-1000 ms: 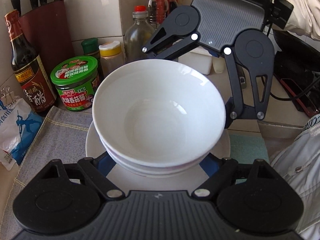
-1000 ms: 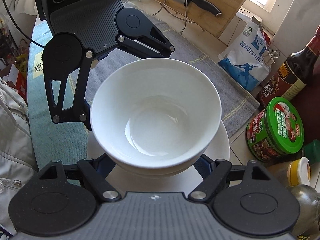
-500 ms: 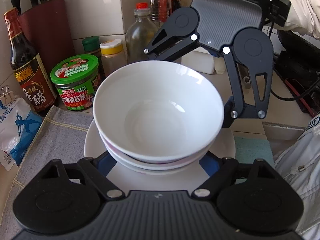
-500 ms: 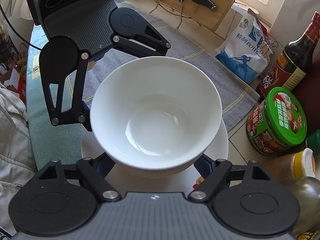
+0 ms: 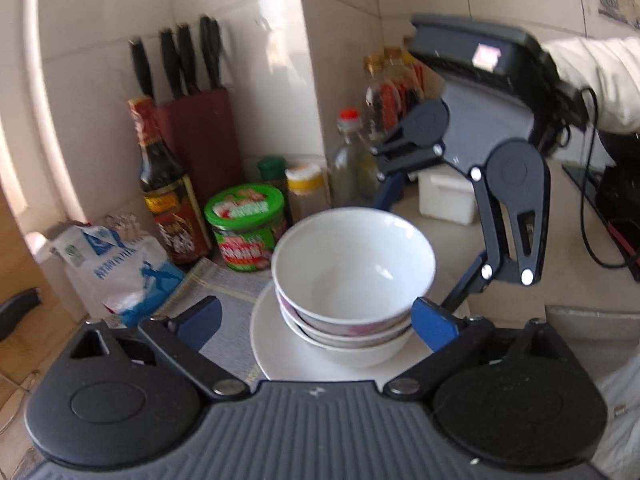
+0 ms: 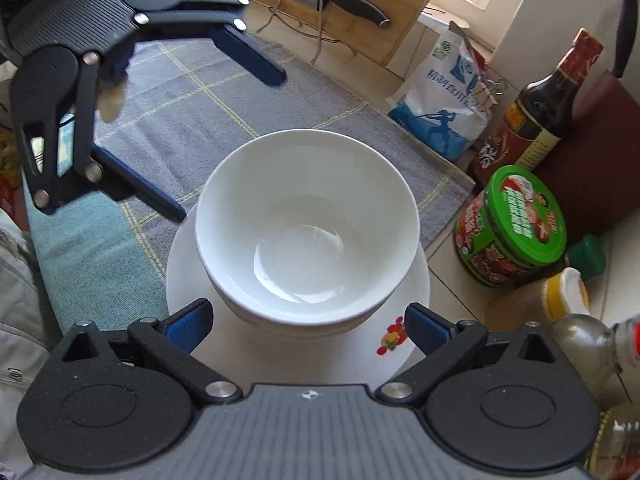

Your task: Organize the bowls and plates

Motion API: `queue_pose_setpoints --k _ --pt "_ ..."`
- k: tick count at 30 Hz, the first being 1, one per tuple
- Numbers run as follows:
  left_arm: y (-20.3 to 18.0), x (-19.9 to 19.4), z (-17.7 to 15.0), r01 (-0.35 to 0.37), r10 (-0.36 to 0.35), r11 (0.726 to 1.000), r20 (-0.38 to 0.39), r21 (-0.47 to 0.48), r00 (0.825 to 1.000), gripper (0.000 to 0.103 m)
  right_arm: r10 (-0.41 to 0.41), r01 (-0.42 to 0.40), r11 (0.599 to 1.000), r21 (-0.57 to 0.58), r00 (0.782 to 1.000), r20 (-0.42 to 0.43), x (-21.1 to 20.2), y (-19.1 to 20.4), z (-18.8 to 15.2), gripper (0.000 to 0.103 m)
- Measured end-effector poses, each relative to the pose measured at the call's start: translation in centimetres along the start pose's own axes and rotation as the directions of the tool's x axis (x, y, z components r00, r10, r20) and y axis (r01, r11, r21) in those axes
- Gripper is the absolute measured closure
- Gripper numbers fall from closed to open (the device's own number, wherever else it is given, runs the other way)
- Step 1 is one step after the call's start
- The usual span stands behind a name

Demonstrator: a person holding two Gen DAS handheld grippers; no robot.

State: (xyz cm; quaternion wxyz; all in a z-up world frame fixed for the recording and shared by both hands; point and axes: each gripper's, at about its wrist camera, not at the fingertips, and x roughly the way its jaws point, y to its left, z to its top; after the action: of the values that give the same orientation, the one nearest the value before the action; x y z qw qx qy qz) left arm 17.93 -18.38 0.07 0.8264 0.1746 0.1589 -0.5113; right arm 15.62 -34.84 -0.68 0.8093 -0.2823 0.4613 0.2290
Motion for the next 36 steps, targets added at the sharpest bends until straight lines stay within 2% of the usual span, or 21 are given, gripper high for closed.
queue_pose_setpoints --k 3,5,8,11,14,17,20,23,29,33,36 --pt "-0.5 -3.0 0.1 -0.066 0.068 0.998 0.112 -0.022 0.991 0.000 -0.125 0.127 0.989 0.071 0.991 -0.037 -1.5 1.9 0.9 0.000" --pt "-0.6 -4.0 0.1 -0.098 0.104 0.993 0.109 -0.062 0.989 0.000 -0.177 0.185 0.971 0.151 0.982 -0.065 -2.3 3.2 1.6 0.000" --pt "-0.7 -5.5 0.0 -0.154 0.165 0.977 0.069 -0.145 0.984 0.000 -0.261 0.282 0.902 0.326 0.959 -0.109 -3.4 5.2 2.4 0.000" --pt "0.0 -6.7 -0.3 -0.141 0.148 0.956 0.006 -0.256 0.989 0.001 -0.327 0.350 0.788 0.506 0.935 -0.138 -4.6 7.1 2.1 0.000" --pt "0.5 -7.0 -0.7 -0.228 0.189 0.915 -0.147 -0.333 0.971 0.001 -0.399 0.413 0.618 0.670 0.898 -0.185 -5.5 9.2 1.4 0.000" --pt "0.9 -7.7 -1.6 -0.254 0.176 0.887 -0.227 -0.384 0.958 0.001 -0.430 0.408 0.483 0.775 0.881 -0.196 -6.1 11.3 0.8 0.000" --pt "0.9 -8.6 -1.8 -0.278 0.185 0.879 -0.261 -0.387 0.947 0.001 -0.467 0.397 0.388 0.832 0.863 -0.194 -6.8 13.3 0.6 0.000" --pt "0.7 -9.5 -1.6 -0.294 0.205 0.881 -0.263 -0.370 0.943 0.000 -0.506 0.395 0.346 0.851 0.842 -0.185 -7.8 14.8 1.2 0.000" --pt "0.7 -10.7 -1.1 -0.320 0.228 0.870 -0.270 -0.376 0.936 0.001 -0.557 0.390 0.322 0.863 0.815 -0.160 -8.9 16.0 2.0 0.000" --pt "0.5 -11.0 -1.0 -0.338 0.244 0.864 -0.278 -0.372 0.929 0.000 -0.559 0.375 0.315 0.872 0.815 -0.149 -9.1 16.2 1.9 0.000" --pt "0.4 -11.2 -0.9 -0.338 0.245 0.863 -0.273 -0.377 0.930 0.000 -0.557 0.372 0.318 0.872 0.818 -0.145 -9.1 16.3 1.9 0.000"
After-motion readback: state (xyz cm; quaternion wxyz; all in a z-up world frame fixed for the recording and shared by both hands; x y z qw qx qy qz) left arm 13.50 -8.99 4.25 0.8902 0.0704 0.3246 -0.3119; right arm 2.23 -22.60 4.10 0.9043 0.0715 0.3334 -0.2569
